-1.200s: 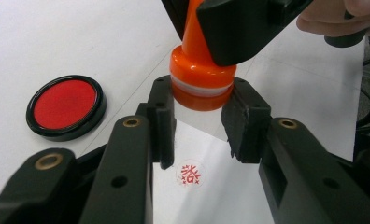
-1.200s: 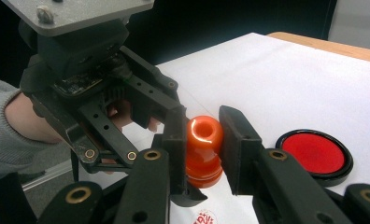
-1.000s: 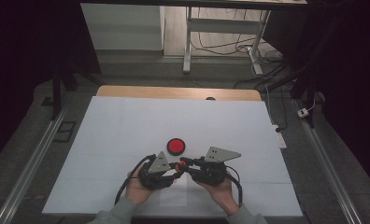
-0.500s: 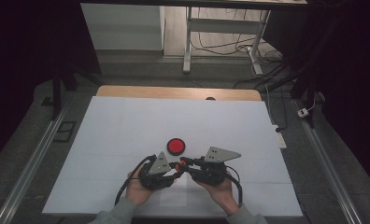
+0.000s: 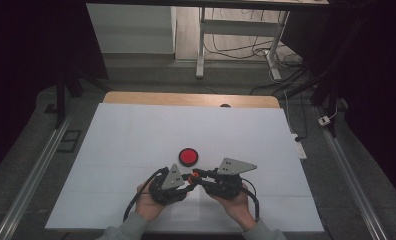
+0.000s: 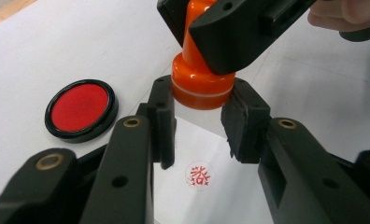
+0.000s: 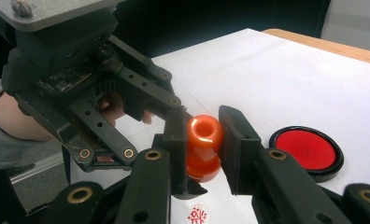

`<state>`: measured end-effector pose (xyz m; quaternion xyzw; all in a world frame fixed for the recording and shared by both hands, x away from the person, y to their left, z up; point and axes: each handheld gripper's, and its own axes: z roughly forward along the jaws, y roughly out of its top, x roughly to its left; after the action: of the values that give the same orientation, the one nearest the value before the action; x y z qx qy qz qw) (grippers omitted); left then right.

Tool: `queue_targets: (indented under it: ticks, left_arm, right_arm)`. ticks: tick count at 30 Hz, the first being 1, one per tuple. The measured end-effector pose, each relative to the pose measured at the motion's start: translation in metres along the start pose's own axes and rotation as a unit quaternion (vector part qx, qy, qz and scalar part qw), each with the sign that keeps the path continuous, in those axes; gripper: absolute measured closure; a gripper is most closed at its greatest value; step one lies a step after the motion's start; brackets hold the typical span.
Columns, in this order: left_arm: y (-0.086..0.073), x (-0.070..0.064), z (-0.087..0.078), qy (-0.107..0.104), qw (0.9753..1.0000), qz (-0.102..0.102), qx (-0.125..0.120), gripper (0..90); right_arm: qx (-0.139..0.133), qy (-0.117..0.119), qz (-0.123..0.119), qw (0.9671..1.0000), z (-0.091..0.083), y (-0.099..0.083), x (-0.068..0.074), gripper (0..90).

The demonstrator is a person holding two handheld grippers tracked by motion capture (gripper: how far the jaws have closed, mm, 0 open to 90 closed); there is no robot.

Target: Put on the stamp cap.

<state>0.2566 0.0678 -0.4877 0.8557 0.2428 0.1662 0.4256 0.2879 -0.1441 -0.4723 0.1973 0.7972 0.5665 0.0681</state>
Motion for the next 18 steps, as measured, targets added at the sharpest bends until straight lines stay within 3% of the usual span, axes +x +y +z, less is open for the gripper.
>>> queue_targets:
  ticks: [14,18]
  left_arm:
    - [-0.0007,0.0000,0.0009,-0.001,0.9999,-0.003,0.015,65.5]
    - [-0.0025,0.0003,0.0029,-0.007,0.9998,-0.013,0.016,65.4]
  right_arm:
    - [-0.003,-0.003,-0.005,1.0000,0.0031,-0.0062,0.0019,73.1]
    - [-0.004,-0.003,-0.002,1.0000,0.0043,-0.0099,0.0014,73.1]
